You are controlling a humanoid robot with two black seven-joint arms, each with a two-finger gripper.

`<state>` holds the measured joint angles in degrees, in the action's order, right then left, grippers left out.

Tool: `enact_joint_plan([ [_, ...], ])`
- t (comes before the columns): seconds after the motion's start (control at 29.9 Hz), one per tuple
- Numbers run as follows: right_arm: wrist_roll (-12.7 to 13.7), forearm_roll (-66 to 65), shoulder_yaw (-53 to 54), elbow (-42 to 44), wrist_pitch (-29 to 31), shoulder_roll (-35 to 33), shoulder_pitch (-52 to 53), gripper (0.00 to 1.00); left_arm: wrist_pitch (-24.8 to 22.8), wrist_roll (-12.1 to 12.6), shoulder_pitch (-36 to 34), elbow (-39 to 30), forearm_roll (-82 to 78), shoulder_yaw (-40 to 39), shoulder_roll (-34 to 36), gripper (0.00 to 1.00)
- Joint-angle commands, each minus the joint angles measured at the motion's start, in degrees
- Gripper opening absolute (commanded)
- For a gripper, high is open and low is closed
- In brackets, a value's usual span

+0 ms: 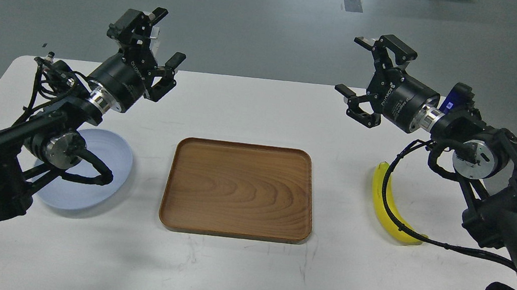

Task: Place banana on plate with both arms
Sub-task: 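Lower the left gripper toward the rim of the light blue plate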

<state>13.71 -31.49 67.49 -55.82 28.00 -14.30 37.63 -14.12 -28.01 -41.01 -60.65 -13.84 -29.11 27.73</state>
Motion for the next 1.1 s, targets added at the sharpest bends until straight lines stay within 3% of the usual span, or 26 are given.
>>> enact_joint_plan([
  [0.0,0.0,-0.2,0.4,-0.1,0.0,0.1,-0.4,1.00,-4.2,0.8,0.5,-0.3,1.2,-0.5,0.4,0.98],
  [0.13,0.0,-0.2,0.4,-0.1,0.0,0.1,-0.9,1.00,-3.7,3.4,0.9,-0.2,4.5,-0.7,0.0,0.98],
  [0.3,0.0,-0.2,0.5,-0.1,0.0,0.1,-1.2,1.00,-3.5,3.9,2.2,-0.3,4.3,-0.7,-0.1,0.98],
  [0.5,0.0,-0.4,0.8,0.0,0.0,1.4,-1.3,1.00,-3.6,7.1,2.3,-0.3,4.8,-0.7,0.0,0.98],
  [1.07,0.1,-0.6,1.5,-0.2,0.0,3.2,-2.9,1.00,-3.8,7.3,2.9,-0.4,5.0,-0.9,0.5,0.98],
])
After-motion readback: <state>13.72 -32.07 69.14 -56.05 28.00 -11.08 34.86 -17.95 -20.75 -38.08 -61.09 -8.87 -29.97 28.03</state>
